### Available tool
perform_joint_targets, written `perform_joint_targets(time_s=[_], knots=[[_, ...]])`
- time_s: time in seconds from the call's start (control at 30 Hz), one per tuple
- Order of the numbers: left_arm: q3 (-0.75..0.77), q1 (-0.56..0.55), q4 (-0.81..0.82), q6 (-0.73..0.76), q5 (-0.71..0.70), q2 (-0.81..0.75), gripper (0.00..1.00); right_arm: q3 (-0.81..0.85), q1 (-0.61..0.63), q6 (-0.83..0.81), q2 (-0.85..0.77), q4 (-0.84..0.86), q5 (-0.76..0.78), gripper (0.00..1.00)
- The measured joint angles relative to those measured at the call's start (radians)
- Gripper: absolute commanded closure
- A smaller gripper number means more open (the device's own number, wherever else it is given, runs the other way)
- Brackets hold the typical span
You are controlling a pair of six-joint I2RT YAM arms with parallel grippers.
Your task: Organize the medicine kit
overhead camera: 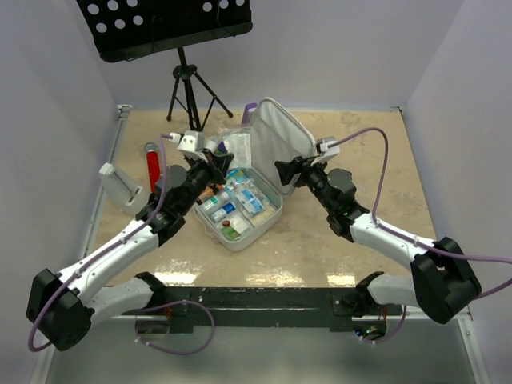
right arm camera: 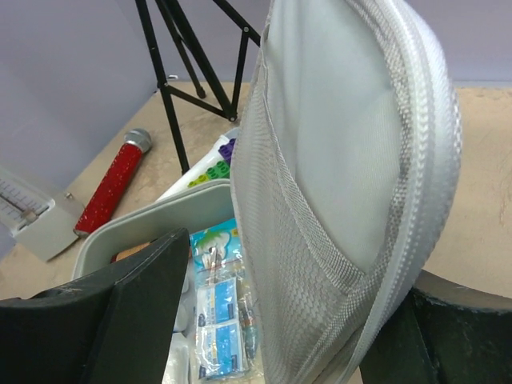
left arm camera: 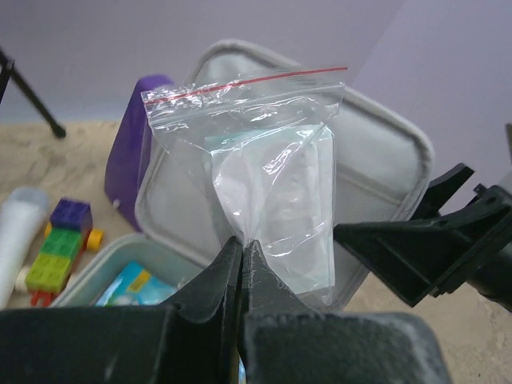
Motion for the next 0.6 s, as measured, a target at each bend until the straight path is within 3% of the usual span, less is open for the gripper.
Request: perform_joint_targets(time_s=[0.23, 0.6], knots=[[0.085, 0.014, 0.285, 0.140, 0.160, 0.142, 1.00, 0.025, 0.000, -0.047, -0.008, -0.039, -0.053, 0.22], [0.087, 0.058, 0.785, 0.253, 0.336, 0.431, 1.00, 0.092, 0.000, -0.050, -0.008, -0.110, -0.164, 0.21]])
